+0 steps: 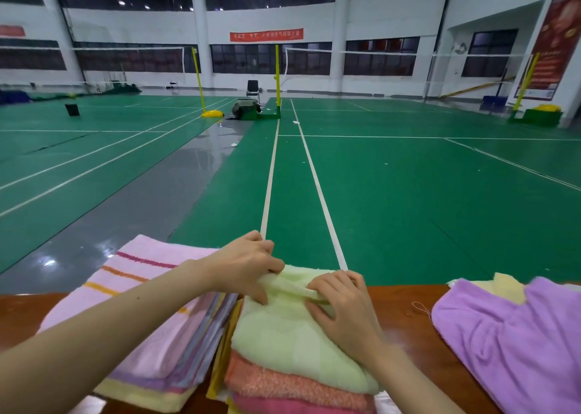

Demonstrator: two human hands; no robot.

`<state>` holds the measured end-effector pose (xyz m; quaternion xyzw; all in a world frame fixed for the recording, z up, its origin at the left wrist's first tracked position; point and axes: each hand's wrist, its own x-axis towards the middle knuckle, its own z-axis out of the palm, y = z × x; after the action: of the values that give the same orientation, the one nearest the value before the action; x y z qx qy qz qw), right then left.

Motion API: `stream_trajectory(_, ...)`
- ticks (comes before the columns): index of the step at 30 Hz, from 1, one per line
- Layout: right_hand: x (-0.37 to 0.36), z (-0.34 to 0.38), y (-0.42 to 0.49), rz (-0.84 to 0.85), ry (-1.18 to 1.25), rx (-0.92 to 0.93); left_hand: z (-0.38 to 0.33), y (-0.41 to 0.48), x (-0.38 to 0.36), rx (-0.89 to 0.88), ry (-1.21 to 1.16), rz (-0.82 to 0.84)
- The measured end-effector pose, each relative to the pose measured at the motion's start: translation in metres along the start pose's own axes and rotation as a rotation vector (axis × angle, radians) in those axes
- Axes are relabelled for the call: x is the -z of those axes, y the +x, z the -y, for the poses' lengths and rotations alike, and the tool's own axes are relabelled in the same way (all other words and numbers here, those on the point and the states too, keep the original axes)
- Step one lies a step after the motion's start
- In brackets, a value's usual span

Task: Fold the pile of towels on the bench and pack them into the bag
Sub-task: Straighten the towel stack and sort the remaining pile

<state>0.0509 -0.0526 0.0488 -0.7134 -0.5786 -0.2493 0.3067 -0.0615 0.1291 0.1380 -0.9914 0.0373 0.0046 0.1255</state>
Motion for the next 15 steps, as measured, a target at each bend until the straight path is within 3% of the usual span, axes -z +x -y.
stream_trajectory(4,0.001,0.004,0.003,0.051,-0.013,-0.014,0.006,0.001,0.000,0.008,0.017,0.009)
stream_trajectory(9,0.000,0.007,0.006,0.165,0.027,-0.049,0.010,-0.004,-0.005,-0.229,-0.050,-0.167)
stream_trajectory(11,-0.002,0.007,0.007,0.188,0.031,-0.071,0.005,-0.004,-0.003,-0.227,-0.055,-0.128)
stream_trajectory(15,-0.003,0.008,0.007,0.212,0.061,-0.102,-0.002,-0.001,0.007,-0.018,-0.060,0.119)
